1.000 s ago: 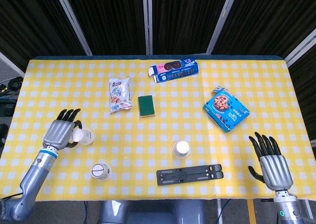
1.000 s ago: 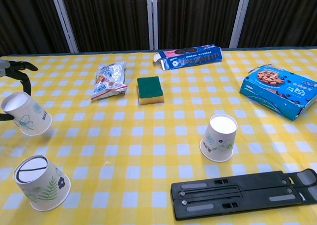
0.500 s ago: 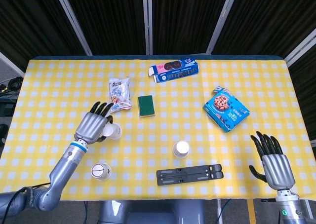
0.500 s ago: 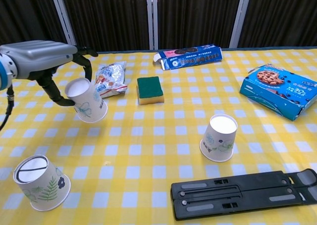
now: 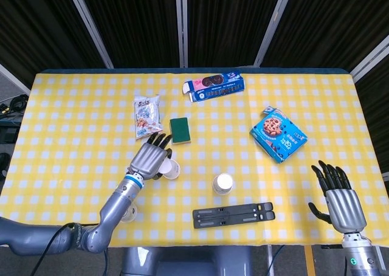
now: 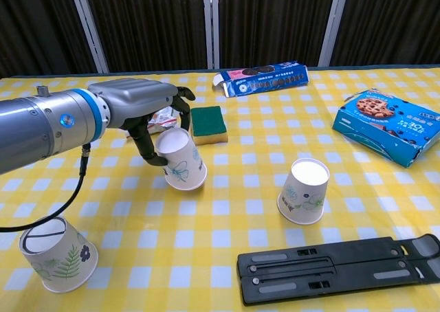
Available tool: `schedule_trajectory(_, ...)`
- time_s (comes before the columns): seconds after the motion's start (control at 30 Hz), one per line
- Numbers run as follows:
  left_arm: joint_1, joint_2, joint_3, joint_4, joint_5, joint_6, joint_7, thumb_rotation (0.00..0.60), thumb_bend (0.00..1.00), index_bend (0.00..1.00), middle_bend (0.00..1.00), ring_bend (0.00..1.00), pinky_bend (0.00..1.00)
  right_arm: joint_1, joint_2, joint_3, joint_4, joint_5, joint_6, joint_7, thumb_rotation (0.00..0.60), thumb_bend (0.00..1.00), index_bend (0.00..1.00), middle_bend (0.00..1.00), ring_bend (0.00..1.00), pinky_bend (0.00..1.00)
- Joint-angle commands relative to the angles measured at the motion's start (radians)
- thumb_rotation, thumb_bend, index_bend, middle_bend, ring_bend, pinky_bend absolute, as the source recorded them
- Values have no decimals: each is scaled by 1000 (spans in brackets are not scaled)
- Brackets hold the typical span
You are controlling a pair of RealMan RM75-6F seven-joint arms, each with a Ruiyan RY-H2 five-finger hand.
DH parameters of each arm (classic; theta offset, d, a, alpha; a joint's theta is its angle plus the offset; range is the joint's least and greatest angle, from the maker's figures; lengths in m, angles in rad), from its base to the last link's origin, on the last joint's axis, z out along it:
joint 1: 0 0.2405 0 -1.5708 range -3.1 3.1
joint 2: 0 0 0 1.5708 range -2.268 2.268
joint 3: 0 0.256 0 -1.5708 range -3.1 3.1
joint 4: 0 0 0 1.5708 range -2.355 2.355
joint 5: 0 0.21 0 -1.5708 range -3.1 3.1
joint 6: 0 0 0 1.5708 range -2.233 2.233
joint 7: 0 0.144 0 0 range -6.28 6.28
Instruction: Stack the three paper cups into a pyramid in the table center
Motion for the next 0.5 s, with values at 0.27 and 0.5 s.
schedule_trajectory(0.27,-34,-30,17,13,-38,21,14,600,302,215,0,0,0,-1,2,0,-1,-2,5,5,600,154,10,0,0,0)
schedule_trajectory(0.5,-27,6,32,-26,-23,41,-8,600,272,4,0,0,0,-2,0,-1,0,-3,5,-2,600,155,10,0,0,0)
